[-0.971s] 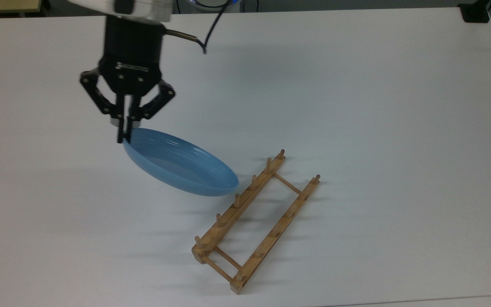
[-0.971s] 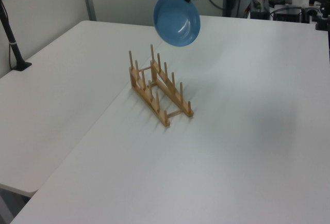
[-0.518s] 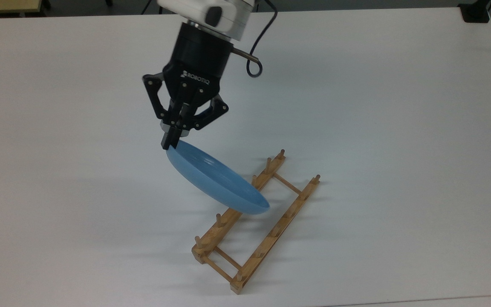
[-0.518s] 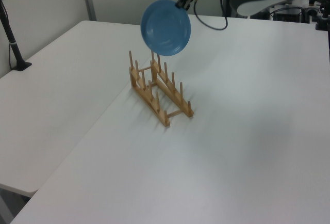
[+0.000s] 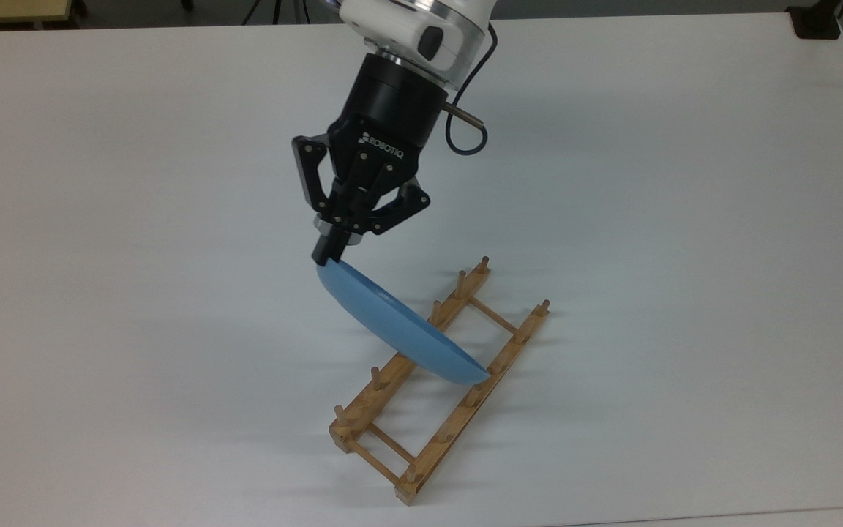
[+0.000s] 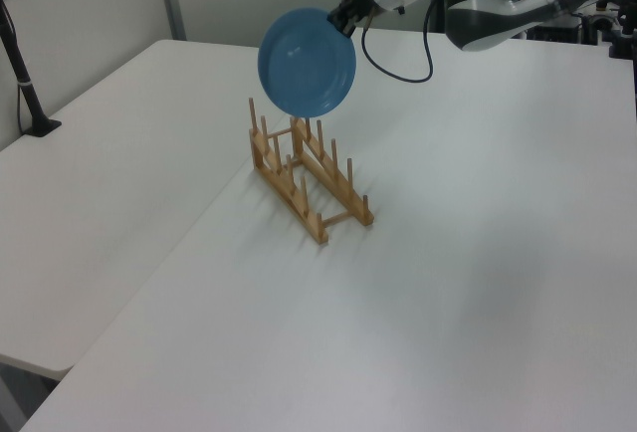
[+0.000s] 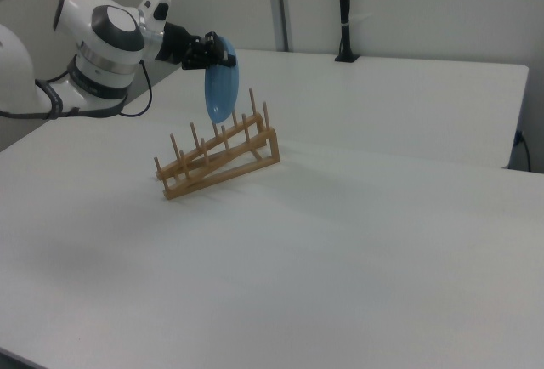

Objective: Place plate in plate rack
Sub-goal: 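Carry the upright plate over the wooden rack and lower it between pegs, then open the gripper to release the plate in the rack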

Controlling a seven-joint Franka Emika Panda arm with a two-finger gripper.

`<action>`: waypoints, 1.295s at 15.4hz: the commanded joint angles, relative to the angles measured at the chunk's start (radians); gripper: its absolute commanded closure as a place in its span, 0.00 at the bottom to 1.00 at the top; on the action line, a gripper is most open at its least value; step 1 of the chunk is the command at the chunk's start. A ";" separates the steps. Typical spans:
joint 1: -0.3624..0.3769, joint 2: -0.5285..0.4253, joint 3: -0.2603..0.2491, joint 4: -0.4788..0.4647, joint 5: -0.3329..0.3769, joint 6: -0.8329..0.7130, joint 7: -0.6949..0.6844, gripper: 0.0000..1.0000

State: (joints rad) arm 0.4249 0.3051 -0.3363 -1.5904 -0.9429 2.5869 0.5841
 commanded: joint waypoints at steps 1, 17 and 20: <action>0.031 0.006 -0.007 -0.019 -0.031 0.022 0.043 1.00; 0.046 0.043 0.045 -0.063 -0.115 -0.016 0.111 0.96; 0.046 0.054 0.049 -0.063 -0.117 -0.022 0.126 0.30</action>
State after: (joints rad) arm 0.4626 0.3663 -0.2914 -1.6365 -1.0281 2.5857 0.6595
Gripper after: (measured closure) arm 0.863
